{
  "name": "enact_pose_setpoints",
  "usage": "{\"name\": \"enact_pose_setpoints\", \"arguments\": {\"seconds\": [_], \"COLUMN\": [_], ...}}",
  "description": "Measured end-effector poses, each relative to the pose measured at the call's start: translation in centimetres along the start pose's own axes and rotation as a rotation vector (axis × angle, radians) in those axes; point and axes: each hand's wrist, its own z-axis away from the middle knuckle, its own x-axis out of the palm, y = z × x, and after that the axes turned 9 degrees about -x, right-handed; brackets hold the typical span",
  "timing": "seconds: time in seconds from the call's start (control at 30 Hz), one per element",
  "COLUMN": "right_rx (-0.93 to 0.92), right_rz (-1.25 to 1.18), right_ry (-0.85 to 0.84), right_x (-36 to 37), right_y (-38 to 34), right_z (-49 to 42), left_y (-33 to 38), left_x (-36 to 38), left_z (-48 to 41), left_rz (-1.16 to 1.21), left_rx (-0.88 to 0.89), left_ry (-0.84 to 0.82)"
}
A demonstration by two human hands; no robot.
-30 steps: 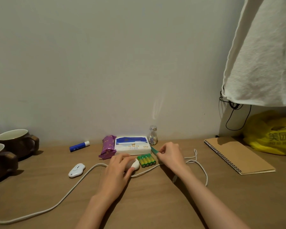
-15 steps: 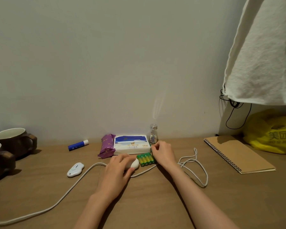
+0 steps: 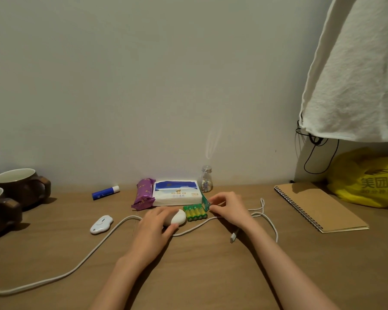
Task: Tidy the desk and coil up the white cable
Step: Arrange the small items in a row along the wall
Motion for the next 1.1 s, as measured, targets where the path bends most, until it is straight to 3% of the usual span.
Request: {"name": "enact_pose_setpoints", "arguments": {"seconds": [0.13,0.3,0.4,0.53,0.63,0.93,1.1], "right_rx": [-0.021,-0.14,-0.226,-0.238,-0.24,-0.175,-0.143], "right_rz": [0.052,0.153,0.156,0.364,0.401,0.27,0.14], "right_ry": [0.053,-0.01,-0.089,-0.243,-0.27,-0.257,-0.053], "right_x": [0.8,0.4,0.5,1.5,1.9,1.3,-1.4], "right_y": [-0.3,-1.7,-3.7,-4.6,-4.4,-3.9,-2.6], "right_z": [0.0,-0.2,0.1,0.3,0.1,0.8,-0.1], "left_y": [0.0,-0.1,-0.2,-0.1,-0.1,0.0,0.2], "left_x": [-0.3,-0.5,-0.6,-0.7,-0.8,-0.7,-0.4], "left_z": [-0.1,-0.1,-0.2,-0.2,-0.2,-0.2,-0.2], "left_rz": [0.018,0.041,0.046,0.043,0.042,0.046,0.053], "left_rx": [-0.032,-0.074,-0.104,-0.116,-0.127,-0.161,-0.133], "left_ry": [-0.006,-0.017,-0.015,-0.009,-0.013,-0.011,0.005]}}
